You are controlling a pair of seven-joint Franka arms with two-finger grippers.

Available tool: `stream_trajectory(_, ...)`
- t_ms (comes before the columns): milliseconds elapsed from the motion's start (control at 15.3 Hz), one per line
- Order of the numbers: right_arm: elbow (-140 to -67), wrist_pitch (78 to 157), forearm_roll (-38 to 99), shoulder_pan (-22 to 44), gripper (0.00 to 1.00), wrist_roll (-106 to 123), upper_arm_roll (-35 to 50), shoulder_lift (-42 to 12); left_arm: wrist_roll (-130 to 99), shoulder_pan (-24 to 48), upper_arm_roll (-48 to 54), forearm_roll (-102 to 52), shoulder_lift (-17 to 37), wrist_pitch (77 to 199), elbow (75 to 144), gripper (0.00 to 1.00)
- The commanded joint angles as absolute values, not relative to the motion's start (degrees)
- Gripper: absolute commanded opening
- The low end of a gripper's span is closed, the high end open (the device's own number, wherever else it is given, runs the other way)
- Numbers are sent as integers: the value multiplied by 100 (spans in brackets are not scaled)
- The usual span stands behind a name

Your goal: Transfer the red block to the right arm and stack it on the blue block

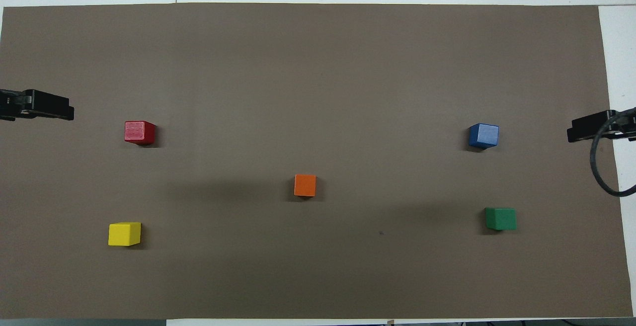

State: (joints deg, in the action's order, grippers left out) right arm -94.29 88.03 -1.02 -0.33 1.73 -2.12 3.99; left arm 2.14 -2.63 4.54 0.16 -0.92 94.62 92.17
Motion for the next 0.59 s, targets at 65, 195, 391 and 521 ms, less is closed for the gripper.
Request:
stream_trajectory(65, -9501, 8745, -18, -123, 100, 299, -167, 483, 299, -220, 431, 88, -141, 9483, 9299, 100)
stream_trajectory(195, -9501, 8745, -18, -123, 100, 308, -167, 483, 290, -246, 431, 88, -167, 9536, 9351, 100)
stream_trajectory(391, -9501, 8745, -18, -123, 100, 316, -167, 483, 255, -307, 422, 79, -263, 9624, 9562, 100)
stream_trajectory(521, -9501, 8745, -18, -123, 100, 325, -167, 483, 281, -308, 404, 88, -316, 9912, 9755, 100)
